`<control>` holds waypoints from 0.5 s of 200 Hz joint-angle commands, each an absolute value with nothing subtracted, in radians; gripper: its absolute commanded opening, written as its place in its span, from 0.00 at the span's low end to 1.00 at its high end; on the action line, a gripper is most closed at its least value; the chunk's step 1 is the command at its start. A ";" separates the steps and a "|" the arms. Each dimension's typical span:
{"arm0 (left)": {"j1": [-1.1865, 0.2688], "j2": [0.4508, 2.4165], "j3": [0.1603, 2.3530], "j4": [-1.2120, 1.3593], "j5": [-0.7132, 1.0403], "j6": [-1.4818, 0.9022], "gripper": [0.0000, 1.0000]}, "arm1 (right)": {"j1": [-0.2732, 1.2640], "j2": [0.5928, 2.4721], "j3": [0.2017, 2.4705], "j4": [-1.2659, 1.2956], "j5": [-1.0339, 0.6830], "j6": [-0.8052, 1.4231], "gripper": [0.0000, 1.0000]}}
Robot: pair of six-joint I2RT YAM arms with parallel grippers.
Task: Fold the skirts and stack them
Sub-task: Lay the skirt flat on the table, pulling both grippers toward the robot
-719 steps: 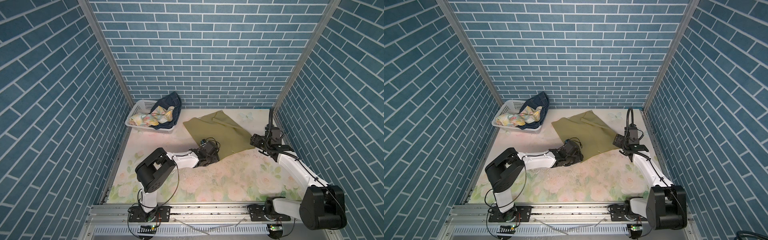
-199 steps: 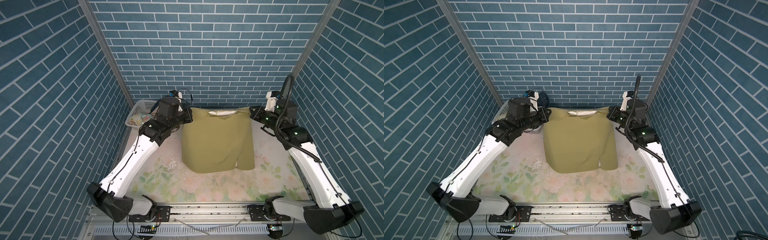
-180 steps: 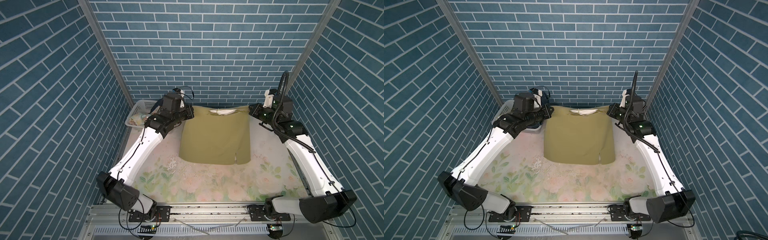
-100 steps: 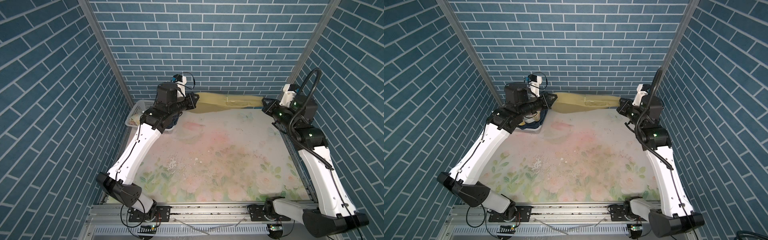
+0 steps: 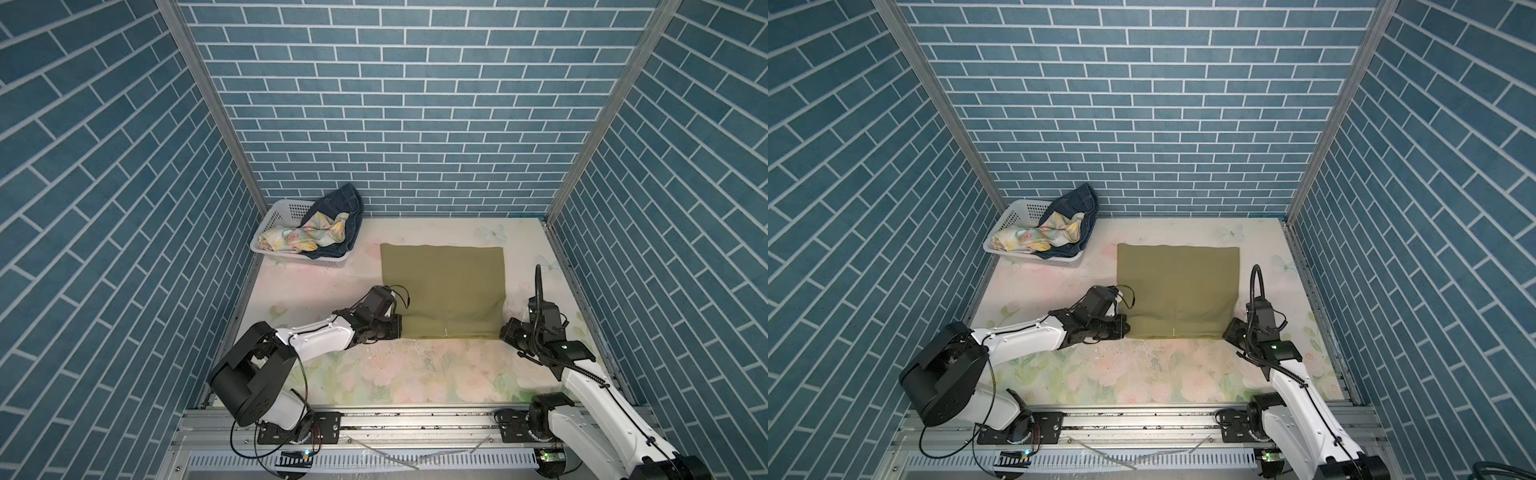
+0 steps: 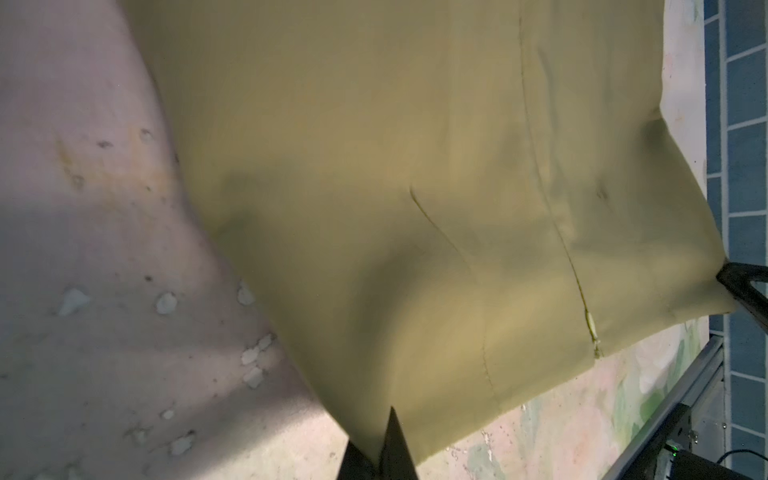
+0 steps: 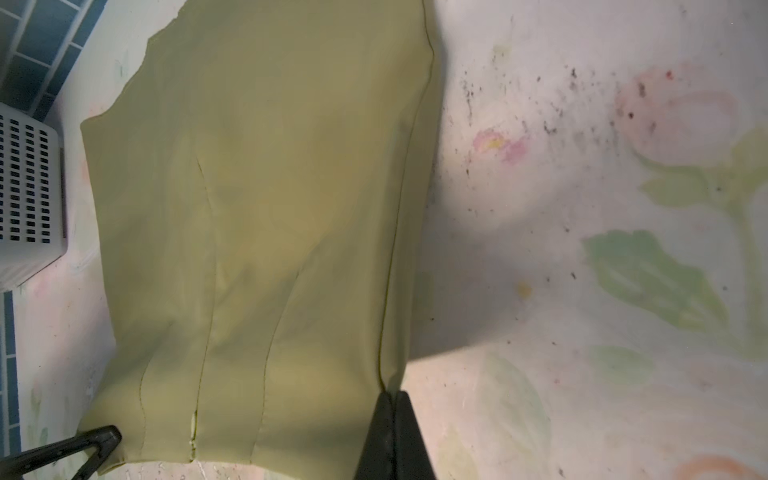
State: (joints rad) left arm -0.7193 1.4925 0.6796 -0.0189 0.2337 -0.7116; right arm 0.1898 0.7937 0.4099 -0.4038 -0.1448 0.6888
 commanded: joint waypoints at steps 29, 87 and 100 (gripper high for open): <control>-0.722 1.469 0.682 0.018 0.125 -0.737 0.45 | 0.183 0.810 0.430 -0.416 -0.094 0.692 0.59; -0.722 1.455 0.773 -0.126 0.074 -0.700 0.58 | 0.149 1.006 0.542 -0.383 -0.107 0.654 0.71; -0.722 1.464 0.783 -0.139 0.065 -0.693 0.58 | 0.129 1.070 0.549 -0.343 -0.151 0.652 0.66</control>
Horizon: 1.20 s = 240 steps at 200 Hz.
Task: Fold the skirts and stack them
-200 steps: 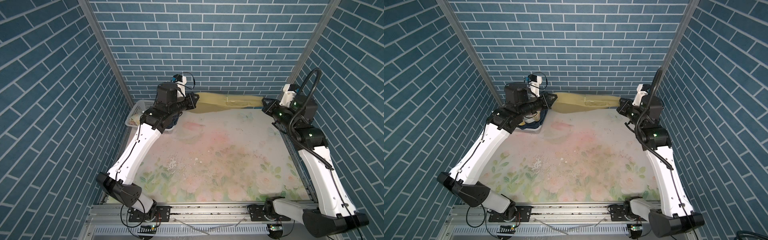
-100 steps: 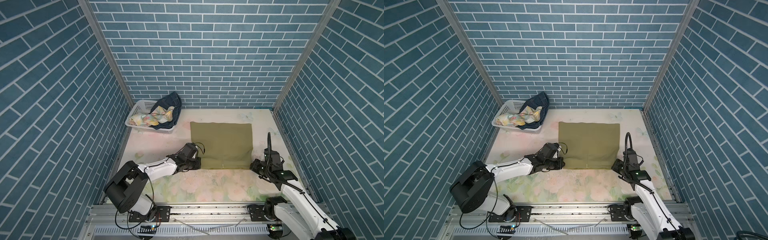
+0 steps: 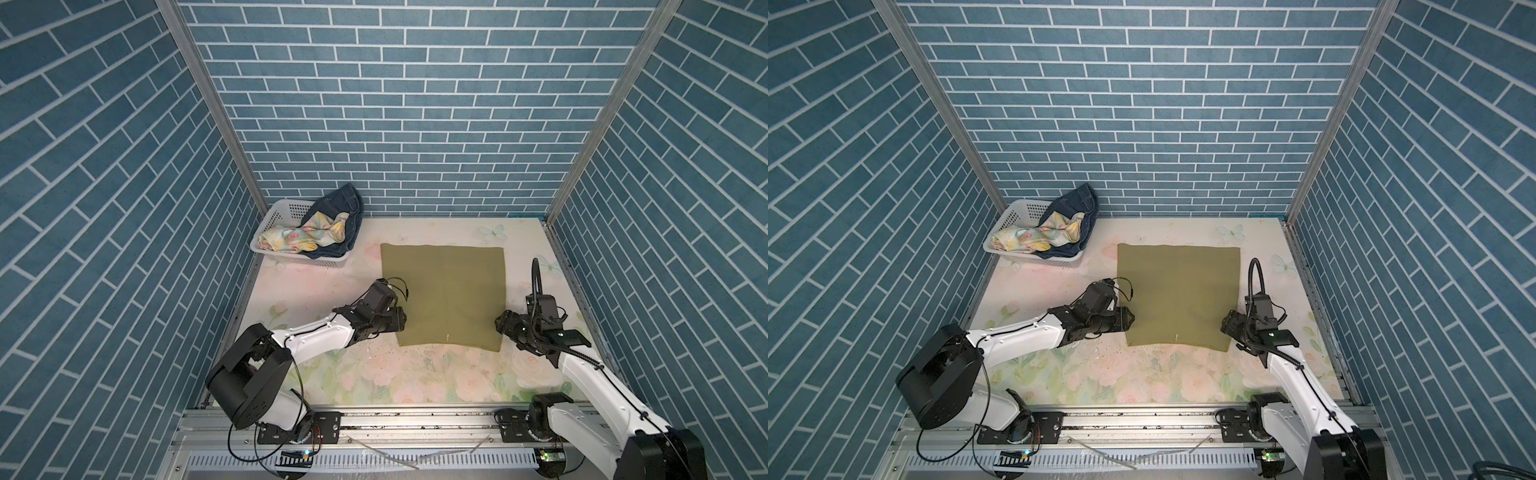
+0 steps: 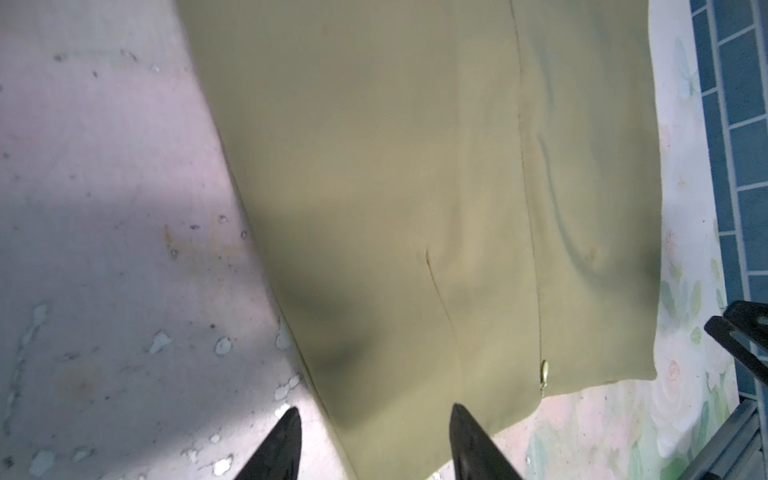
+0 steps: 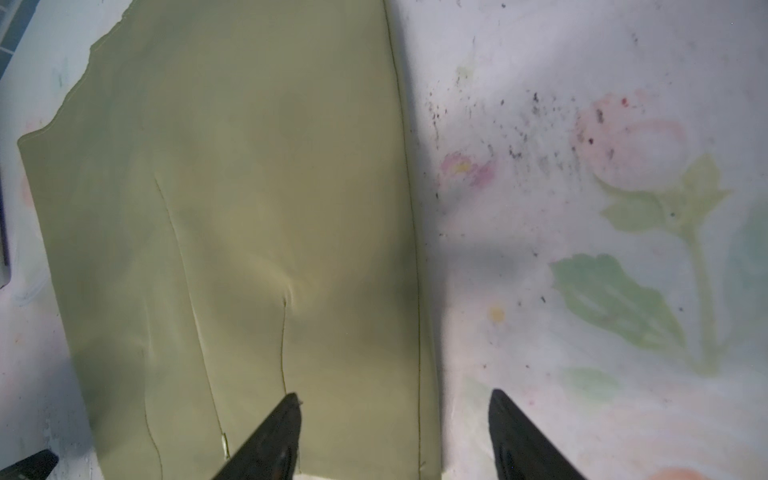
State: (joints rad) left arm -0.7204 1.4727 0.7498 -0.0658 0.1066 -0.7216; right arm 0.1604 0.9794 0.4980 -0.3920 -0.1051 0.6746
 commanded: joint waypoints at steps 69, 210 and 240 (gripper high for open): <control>-0.719 1.561 0.807 -0.128 0.071 -0.688 0.57 | 0.105 1.273 0.571 -0.227 -0.171 0.610 0.39; -0.713 1.742 0.797 0.041 0.123 -0.693 0.28 | 0.323 1.211 0.809 -0.359 -0.094 0.615 0.00; -0.713 1.758 0.786 0.072 0.131 -0.700 0.16 | 0.434 1.269 0.888 -0.347 -0.047 0.649 0.00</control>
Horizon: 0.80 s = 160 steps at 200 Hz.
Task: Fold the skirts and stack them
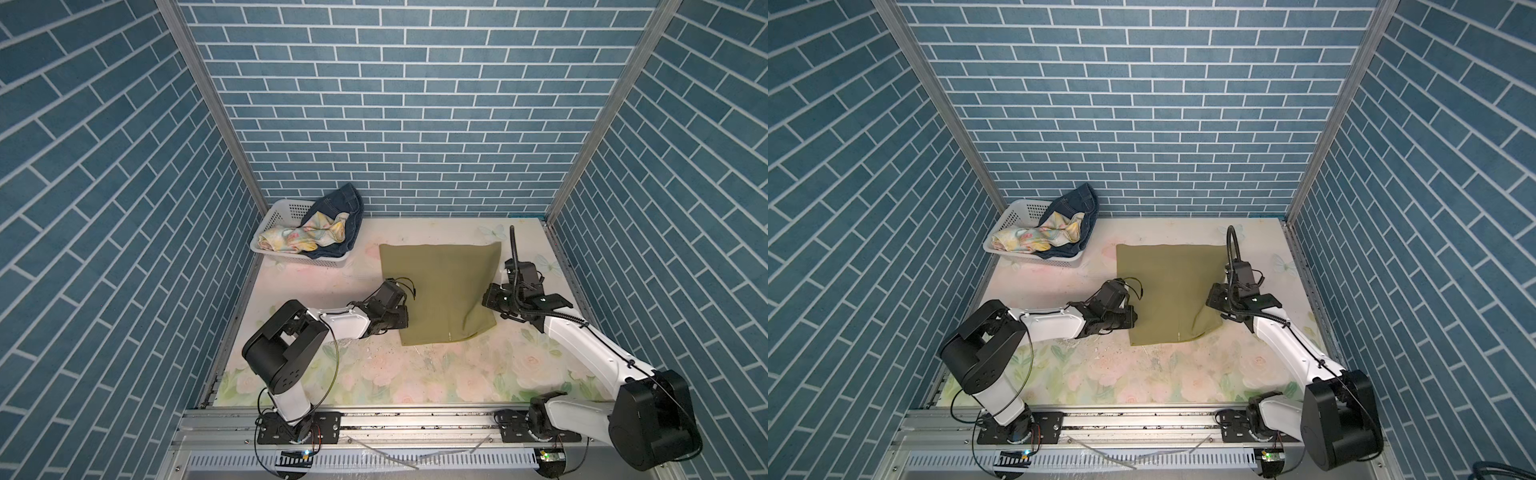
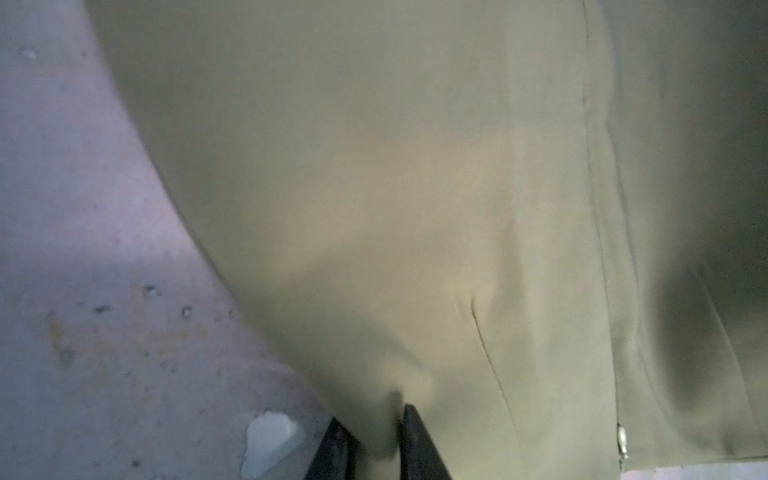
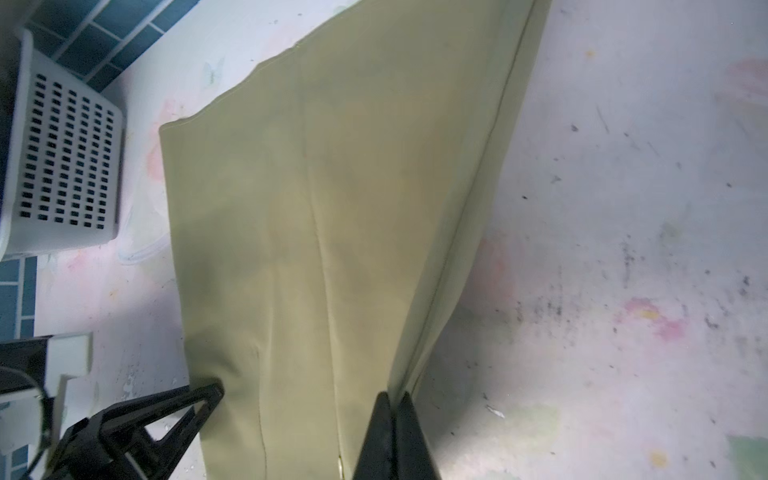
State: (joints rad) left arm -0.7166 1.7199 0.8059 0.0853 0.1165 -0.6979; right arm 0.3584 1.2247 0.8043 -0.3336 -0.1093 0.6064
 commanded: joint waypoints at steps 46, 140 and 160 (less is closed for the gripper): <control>-0.713 1.746 0.742 0.119 0.132 -0.709 0.13 | 0.637 1.434 1.039 -0.283 0.020 0.722 0.00; -0.698 1.690 0.644 0.182 0.131 -0.722 0.13 | 0.881 1.611 1.136 -0.178 0.134 0.857 0.29; -0.693 1.687 0.643 0.178 0.135 -0.718 0.13 | 0.845 1.544 1.073 -0.176 0.165 0.869 0.52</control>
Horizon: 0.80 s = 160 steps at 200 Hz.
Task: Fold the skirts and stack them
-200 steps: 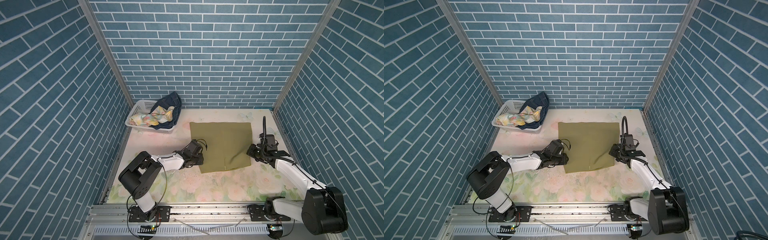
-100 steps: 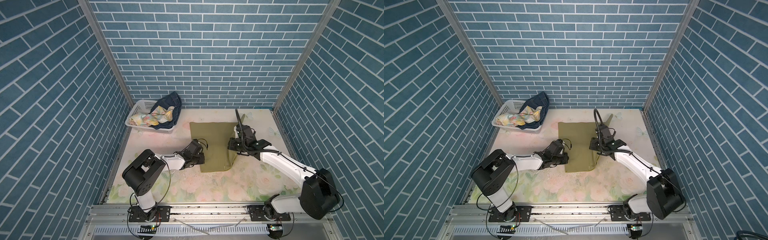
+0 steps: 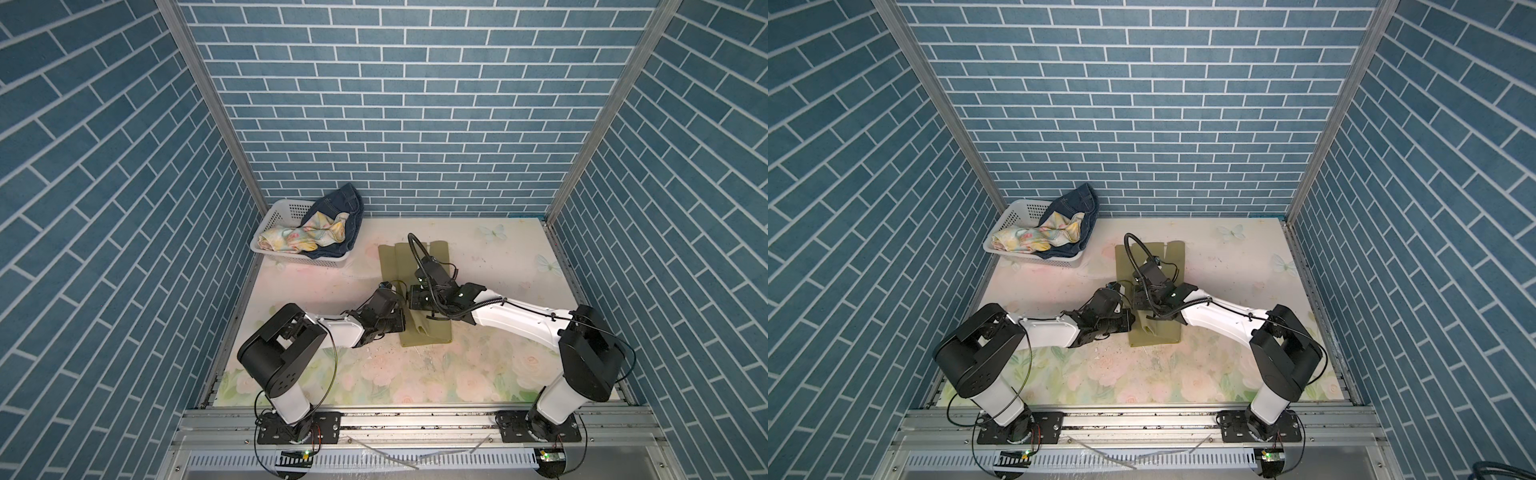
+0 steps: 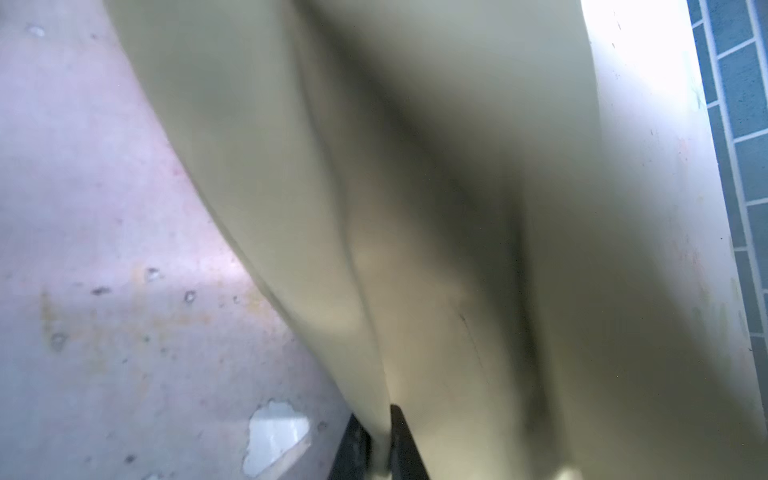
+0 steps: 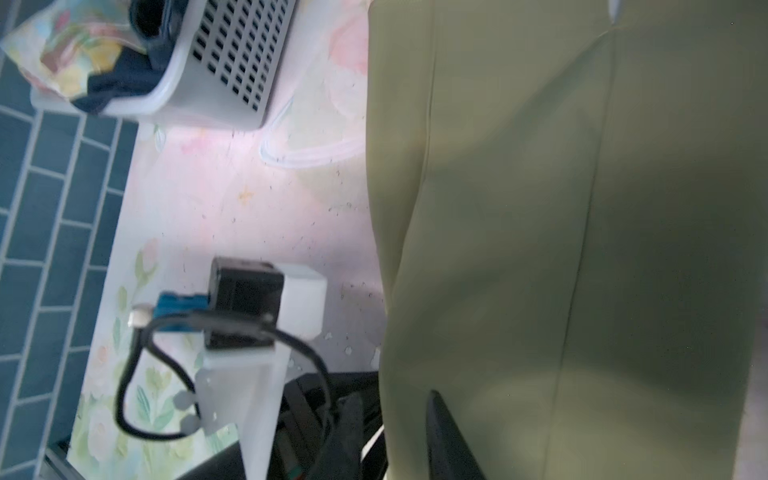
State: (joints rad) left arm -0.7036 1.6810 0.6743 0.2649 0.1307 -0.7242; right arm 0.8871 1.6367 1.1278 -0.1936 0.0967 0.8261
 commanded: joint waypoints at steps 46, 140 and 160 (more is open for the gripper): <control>-0.695 1.687 0.652 0.169 0.143 -0.714 0.14 | 0.734 1.364 0.933 -0.184 0.205 0.879 0.57; -1.031 1.894 1.146 -0.206 0.166 -0.424 0.47 | 0.421 0.865 0.850 -0.491 0.250 0.756 0.62; -1.063 1.919 1.217 -0.236 0.247 -0.352 0.73 | 0.389 0.822 0.879 -0.587 0.252 0.714 0.69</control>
